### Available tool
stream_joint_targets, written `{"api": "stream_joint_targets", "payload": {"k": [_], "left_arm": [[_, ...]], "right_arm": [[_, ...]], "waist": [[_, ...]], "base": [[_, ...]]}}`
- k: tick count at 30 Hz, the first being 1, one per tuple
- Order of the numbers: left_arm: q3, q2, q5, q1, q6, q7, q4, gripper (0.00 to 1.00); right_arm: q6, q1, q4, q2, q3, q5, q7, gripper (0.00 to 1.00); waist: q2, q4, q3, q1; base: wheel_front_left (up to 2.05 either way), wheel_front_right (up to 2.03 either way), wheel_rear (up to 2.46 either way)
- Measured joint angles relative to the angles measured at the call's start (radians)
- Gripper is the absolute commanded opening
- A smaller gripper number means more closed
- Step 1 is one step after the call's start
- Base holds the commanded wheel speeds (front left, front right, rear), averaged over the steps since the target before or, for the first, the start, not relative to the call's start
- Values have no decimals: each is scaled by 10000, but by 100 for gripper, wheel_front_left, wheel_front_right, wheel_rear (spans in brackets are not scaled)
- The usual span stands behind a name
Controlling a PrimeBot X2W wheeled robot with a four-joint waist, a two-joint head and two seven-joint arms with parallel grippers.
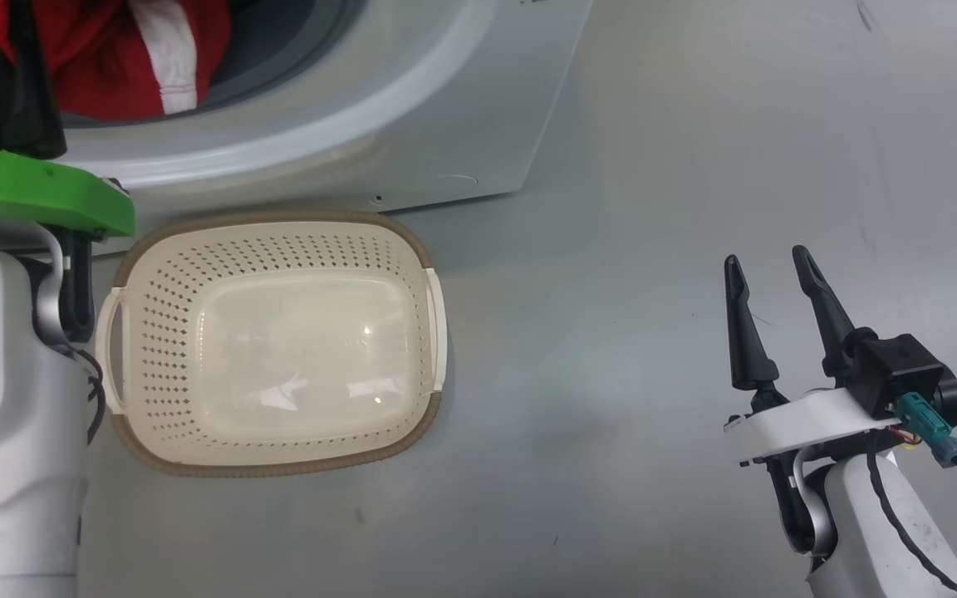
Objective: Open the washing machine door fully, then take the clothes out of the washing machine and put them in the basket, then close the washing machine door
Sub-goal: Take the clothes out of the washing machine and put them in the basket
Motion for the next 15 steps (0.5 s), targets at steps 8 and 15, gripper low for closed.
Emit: {"api": "stream_joint_targets", "payload": {"k": [8,15], "left_arm": [[-261,-209,376,934,56,-90,-825,0],[-481,-376,619,1908,232,-176,-1835,0]], "right_arm": [[0,329,42,-15,-73,-13,0,100],[0,531,48,-40,-40,-73,0,100]], "waist": [[0,338,-584,0],[0,607,-1070,0]], "base": [[0,0,0],[0,0,0]]}}
